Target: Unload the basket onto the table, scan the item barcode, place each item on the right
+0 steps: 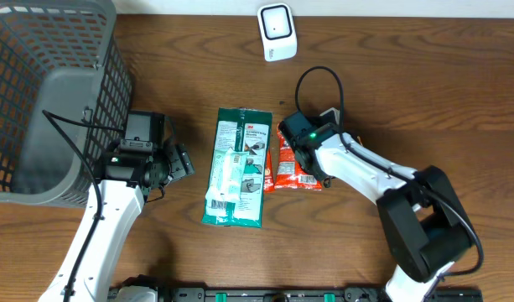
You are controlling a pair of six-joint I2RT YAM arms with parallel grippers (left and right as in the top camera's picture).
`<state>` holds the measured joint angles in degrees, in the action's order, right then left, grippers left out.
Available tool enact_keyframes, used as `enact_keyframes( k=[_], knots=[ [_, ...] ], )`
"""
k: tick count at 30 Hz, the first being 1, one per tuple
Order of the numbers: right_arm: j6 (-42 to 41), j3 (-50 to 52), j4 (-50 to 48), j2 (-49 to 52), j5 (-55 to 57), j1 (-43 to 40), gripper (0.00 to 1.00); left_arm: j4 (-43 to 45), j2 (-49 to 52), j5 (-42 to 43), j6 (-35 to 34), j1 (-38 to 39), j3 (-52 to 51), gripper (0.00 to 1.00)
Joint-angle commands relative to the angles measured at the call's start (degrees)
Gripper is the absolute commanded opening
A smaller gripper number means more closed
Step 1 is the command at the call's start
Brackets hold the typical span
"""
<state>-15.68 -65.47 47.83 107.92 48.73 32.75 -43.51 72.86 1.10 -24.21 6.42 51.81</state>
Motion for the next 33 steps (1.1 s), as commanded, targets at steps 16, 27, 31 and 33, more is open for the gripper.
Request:
enact_keyframes(
  k=[16,27,31,33],
  knots=[
    [0.52,-0.48,-2.36,1.73,-3.78,0.35,0.01,-0.15,0.11,-0.5,-0.13,-0.24,0.55,0.83],
    [0.28,-0.48,-4.61,1.73,-10.05,0.35,0.15,-0.15,0.11,-0.5,-0.13,-0.24,0.55,0.83],
    [0.28,-0.48,-4.68,1.73,-10.4,0.35,0.37,-0.15,0.11,-0.5,-0.13,-0.24,0.55,0.83],
    [0.28,-0.48,-4.85,1.7,-11.23,0.35,0.4,-0.15,0.11,-0.5,-0.13,-0.24,0.55,0.83]
  ],
)
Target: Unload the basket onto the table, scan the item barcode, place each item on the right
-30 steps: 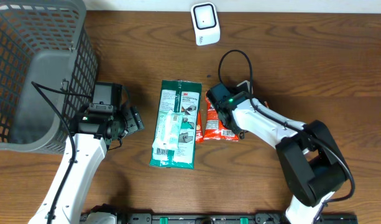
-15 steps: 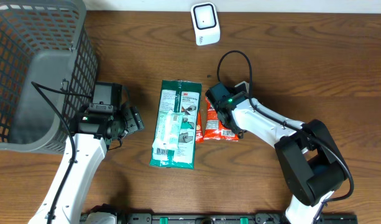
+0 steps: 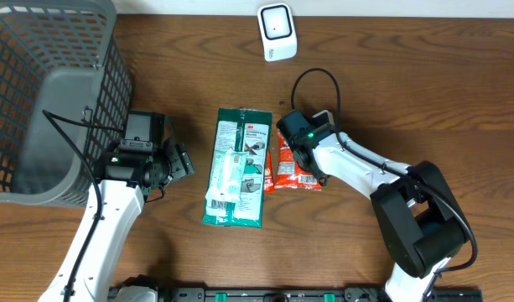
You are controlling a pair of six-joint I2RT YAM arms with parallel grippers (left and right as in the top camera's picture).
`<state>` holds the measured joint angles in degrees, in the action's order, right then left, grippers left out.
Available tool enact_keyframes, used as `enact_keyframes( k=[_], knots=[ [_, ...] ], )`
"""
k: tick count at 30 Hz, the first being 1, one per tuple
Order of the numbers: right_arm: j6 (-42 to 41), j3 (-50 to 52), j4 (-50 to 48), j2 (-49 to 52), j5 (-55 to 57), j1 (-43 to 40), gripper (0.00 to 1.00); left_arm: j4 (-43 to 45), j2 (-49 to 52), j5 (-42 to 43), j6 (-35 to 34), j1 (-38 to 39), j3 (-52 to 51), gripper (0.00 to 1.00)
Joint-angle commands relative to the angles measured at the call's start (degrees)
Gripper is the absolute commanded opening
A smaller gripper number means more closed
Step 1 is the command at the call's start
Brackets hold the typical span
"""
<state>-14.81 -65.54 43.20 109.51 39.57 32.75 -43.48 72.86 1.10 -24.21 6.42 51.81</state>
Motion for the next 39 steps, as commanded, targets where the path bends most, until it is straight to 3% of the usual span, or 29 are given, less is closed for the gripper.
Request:
enact_keyframes(
  k=[1,19,24,29,32,33,39],
  knots=[
    [-0.59,-0.42,-0.39,0.11,-2.32,0.35,0.42,-0.17,0.11,-0.5,-0.13,-0.24,0.55,0.83],
    [-0.57,-6.1,1.88,-6.93,-7.67,-0.9,0.5,-0.17,0.11,-0.5,-0.13,-0.24,0.55,0.83],
    [-0.57,-6.14,3.04,-13.66,-11.52,-3.61,0.64,-0.17,0.11,-0.5,-0.13,-0.24,0.55,0.83],
    [4.39,-6.14,4.33,-19.8,-34.62,-12.2,0.78,-0.17,0.11,-0.5,-0.13,-0.24,0.55,0.83],
    [9.22,-6.14,5.2,-20.13,-47.58,-17.86,0.76,-0.17,0.11,-0.48,-0.13,-0.24,0.55,0.83],
    [9.33,-6.12,6.71,-19.26,-50.23,-21.05,0.7,-0.17,0.11,-0.48,-0.13,-0.24,0.55,0.83],
    [11.89,-5.92,8.92,-14.34,-50.38,-23.45,0.66,-0.17,0.11,-0.5,-0.13,-0.24,0.55,0.83]
  ],
)
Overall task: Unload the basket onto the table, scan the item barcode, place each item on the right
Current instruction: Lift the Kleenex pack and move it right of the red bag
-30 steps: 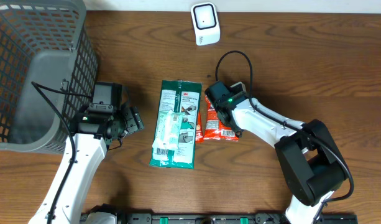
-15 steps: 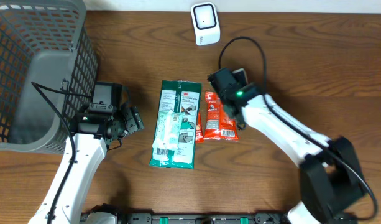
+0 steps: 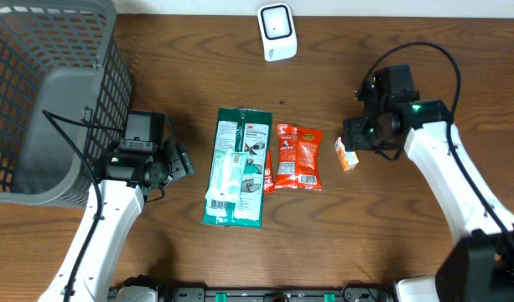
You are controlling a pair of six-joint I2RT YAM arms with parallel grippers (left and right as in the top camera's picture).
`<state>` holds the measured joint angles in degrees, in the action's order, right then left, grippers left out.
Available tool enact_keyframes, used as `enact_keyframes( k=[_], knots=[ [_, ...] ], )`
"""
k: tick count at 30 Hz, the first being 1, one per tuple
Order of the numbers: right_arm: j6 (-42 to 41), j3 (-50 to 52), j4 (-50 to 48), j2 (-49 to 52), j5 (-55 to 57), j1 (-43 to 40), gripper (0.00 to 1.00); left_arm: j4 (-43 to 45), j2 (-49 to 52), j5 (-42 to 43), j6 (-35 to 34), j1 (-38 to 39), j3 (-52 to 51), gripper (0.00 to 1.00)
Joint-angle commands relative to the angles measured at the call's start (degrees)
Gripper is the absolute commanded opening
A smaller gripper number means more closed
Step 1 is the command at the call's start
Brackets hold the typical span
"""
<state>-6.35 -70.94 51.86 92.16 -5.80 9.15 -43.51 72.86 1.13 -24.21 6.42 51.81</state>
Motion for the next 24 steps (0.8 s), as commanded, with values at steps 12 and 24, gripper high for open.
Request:
enact_keyframes(
  k=[12,24],
  knots=[
    [3.89,-0.52,0.02,12.94,1.42,1.84,0.57,-0.15,0.11,-0.52,-0.13,-0.24,0.55,0.83],
    [3.91,-0.52,-1.75,13.22,3.45,3.65,0.44,-0.15,0.11,-0.52,-0.13,-0.24,0.55,0.83]
  ],
)
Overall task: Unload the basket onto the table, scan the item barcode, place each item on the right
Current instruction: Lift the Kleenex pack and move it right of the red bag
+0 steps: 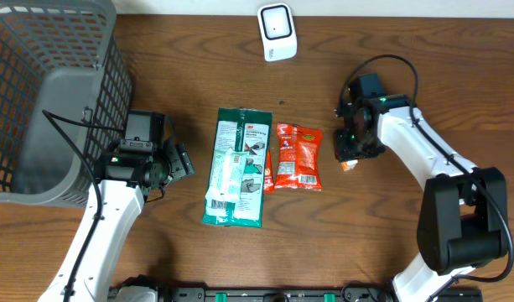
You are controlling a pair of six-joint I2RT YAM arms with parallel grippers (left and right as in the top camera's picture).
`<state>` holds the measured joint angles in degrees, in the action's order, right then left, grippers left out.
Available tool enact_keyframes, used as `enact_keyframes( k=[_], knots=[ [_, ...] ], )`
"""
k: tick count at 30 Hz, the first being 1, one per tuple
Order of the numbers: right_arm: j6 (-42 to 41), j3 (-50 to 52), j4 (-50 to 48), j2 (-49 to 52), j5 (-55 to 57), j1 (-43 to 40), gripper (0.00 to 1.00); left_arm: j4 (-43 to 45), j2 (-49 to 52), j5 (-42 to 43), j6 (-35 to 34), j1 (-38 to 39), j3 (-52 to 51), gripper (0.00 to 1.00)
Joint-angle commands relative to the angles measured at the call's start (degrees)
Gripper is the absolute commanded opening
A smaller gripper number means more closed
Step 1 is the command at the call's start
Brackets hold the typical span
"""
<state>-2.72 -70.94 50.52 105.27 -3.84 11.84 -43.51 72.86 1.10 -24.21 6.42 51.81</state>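
A green 3M package (236, 168) lies flat at the table's middle, with a red snack packet (298, 157) right beside it. A small white-and-orange box (348, 165) lies to the right of the packet, mostly hidden under my right gripper (350, 151). That gripper hangs directly over the box, and its jaws cannot be made out from above. The white barcode scanner (277, 32) stands at the far edge. My left gripper (179, 159) rests left of the green package, holding nothing that I can see.
A large grey mesh basket (47, 101) fills the far left corner, next to the left arm. The right arm's black cable (391, 63) loops above its wrist.
My right gripper was a little right of the small box, which lay in plain view. Now it sits over the box and covers most of it. The left arm and the packages have not moved.
At the two oldest moments my right gripper was over the right edge of the red packet. Then it was off to the right, with the small box showing on the table beside the packet. Now it is down over that box. My left arm stayed still throughout.
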Motion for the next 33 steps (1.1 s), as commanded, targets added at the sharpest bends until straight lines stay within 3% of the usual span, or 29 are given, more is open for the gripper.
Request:
enact_keyframes(
  k=[1,8,33],
  knots=[
    [0.28,-0.52,-0.5,0.11,1.49,1.2,0.44,-0.15,0.11,-0.5,-0.13,-0.24,0.55,0.83],
    [0.28,-0.52,-0.37,0.11,4.07,2.67,0.38,-0.15,0.11,-0.48,-0.13,-0.24,0.55,0.83],
    [0.28,-0.5,-1.01,0.11,8.52,2.89,0.33,-0.15,0.11,-0.5,-0.13,-0.24,0.52,0.83]
  ],
)
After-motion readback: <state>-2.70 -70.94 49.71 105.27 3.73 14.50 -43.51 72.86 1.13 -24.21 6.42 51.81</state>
